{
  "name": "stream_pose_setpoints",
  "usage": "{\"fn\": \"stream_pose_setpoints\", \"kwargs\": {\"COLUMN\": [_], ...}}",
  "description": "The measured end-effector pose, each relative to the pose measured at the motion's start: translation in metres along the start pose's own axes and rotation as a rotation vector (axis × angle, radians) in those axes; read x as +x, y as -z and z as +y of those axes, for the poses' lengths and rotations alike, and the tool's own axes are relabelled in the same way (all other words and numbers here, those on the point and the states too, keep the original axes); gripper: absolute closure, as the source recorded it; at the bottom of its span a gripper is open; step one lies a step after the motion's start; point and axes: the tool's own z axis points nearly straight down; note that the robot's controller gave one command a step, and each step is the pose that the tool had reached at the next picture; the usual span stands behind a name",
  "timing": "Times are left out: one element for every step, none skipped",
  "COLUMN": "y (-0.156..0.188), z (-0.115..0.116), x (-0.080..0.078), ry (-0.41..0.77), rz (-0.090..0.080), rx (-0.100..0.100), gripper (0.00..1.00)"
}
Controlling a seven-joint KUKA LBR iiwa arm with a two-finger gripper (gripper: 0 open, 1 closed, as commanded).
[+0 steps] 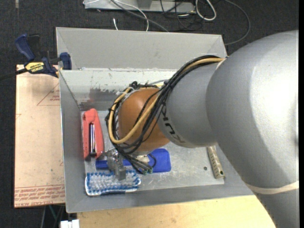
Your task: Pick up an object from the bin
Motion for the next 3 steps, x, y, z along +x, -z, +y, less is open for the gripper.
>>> {"fn": "stream_pose_setpoints", "kwargs": {"y": [-0.01, -0.019, -0.015], "z": [-0.012, -0.017, 0.021], "x": [-0.028, -0.107, -0.057], "ry": [0.064, -0.158, 0.194], "rz": [0.003, 0.005, 0.006], "rx": [-0.008, -0.001, -0.005], "gripper": [1.0, 1.0, 1.0]}}
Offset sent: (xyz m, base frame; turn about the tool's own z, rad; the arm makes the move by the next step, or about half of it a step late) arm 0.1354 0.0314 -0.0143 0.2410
